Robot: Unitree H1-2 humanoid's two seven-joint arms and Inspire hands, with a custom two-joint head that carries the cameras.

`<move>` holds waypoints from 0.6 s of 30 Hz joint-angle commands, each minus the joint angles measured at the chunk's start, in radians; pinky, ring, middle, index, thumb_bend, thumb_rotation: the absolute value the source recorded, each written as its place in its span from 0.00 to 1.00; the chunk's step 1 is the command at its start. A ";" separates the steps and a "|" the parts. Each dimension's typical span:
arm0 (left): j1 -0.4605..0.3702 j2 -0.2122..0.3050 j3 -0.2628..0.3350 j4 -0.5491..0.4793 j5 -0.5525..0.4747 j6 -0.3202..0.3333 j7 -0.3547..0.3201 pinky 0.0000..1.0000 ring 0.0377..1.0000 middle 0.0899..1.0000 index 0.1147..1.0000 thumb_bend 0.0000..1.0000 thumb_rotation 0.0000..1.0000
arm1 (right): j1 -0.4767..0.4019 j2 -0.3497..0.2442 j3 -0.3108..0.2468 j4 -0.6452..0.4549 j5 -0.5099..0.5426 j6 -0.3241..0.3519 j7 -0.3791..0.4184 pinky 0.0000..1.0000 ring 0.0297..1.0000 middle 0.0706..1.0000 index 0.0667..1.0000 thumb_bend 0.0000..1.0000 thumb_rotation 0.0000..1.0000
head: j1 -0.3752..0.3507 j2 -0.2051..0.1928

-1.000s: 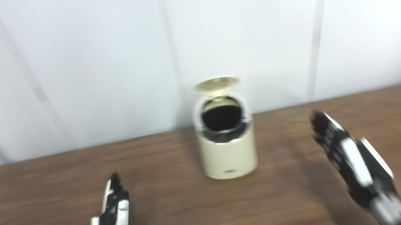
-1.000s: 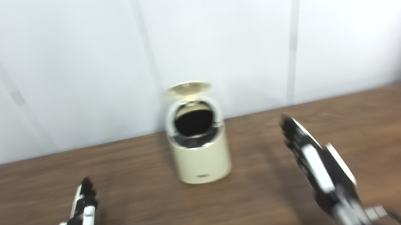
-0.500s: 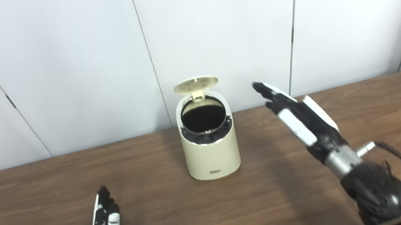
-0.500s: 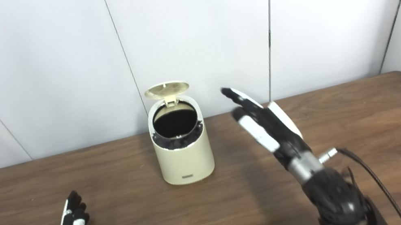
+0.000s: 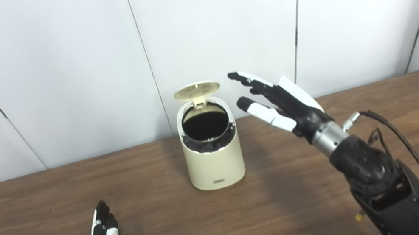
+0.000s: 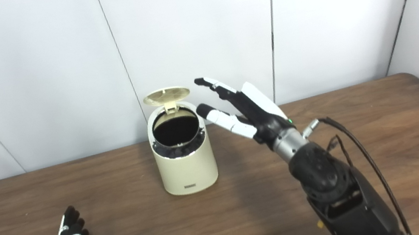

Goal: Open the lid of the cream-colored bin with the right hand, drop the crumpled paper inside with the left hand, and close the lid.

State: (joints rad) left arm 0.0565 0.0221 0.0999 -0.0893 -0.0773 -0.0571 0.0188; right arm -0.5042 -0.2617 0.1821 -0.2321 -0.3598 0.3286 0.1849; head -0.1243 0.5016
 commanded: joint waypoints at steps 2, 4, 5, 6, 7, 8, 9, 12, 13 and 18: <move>0.036 0.003 -0.010 0.003 0.011 -0.011 -0.006 1.00 1.00 1.00 1.00 0.34 0.72 | -0.069 0.001 -0.001 0.005 -0.018 -0.036 -0.008 0.90 0.94 0.94 0.91 0.56 1.00 | 0.009 0.001; 0.038 0.000 -0.012 -0.001 0.012 -0.008 -0.004 1.00 1.00 1.00 1.00 0.33 0.72 | -0.090 -0.003 0.006 0.027 -0.028 -0.041 -0.004 0.89 0.94 0.94 0.92 0.56 1.00 | 0.035 0.007; 0.039 0.000 -0.013 -0.003 0.013 -0.007 -0.002 1.00 1.00 1.00 1.00 0.33 0.72 | -0.097 -0.004 0.008 0.034 -0.033 -0.044 -0.001 0.89 0.94 0.94 0.92 0.55 1.00 | 0.039 0.007; 0.039 -0.002 -0.013 -0.002 0.014 -0.006 0.000 1.00 1.00 1.00 1.00 0.33 0.72 | -0.107 -0.010 0.012 0.045 -0.039 -0.055 0.001 0.89 0.94 0.94 0.92 0.55 1.00 | 0.053 0.007; 0.037 -0.002 -0.013 0.003 0.016 -0.009 0.001 1.00 1.00 1.00 1.00 0.34 0.72 | -0.117 -0.015 0.015 0.059 -0.041 -0.072 0.001 0.89 0.94 0.94 0.93 0.54 1.00 | 0.068 0.006; 0.037 -0.003 -0.014 0.006 0.017 -0.012 0.002 1.00 0.99 1.00 1.00 0.34 0.72 | -0.123 -0.019 0.015 0.069 -0.043 -0.084 0.000 0.89 0.93 0.94 0.93 0.53 1.00 | 0.073 0.005; 0.036 -0.004 -0.013 0.014 0.019 -0.017 0.004 1.00 0.99 1.00 1.00 0.34 0.72 | -0.133 -0.024 0.016 0.081 -0.049 -0.091 0.000 0.89 0.93 0.94 0.93 0.53 1.00 | 0.080 0.005; 0.035 -0.007 -0.012 0.030 0.025 -0.027 0.012 0.99 0.99 1.00 1.00 0.39 0.72 | -0.159 -0.032 0.015 0.103 -0.067 -0.090 0.007 0.88 0.93 0.94 0.93 0.55 1.00 | 0.085 0.005; 0.034 -0.009 -0.011 0.035 0.027 -0.030 0.014 0.99 0.99 1.00 1.00 0.41 0.71 | -0.166 -0.034 0.014 0.106 -0.069 -0.088 0.011 0.88 0.93 0.94 0.93 0.55 1.00 | 0.085 0.005; 0.034 -0.012 -0.008 0.042 0.028 -0.036 0.013 0.98 0.98 0.99 1.00 0.43 0.72 | -0.189 -0.047 0.021 0.114 -0.081 -0.078 0.030 0.91 0.95 0.95 0.92 0.53 1.00 | 0.085 0.005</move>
State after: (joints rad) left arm 0.0599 0.0152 0.0933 -0.0900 -0.0514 -0.0624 0.0288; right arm -0.6347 -0.2960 0.2038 -0.1010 -0.4274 0.2727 0.2093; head -0.0383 0.5062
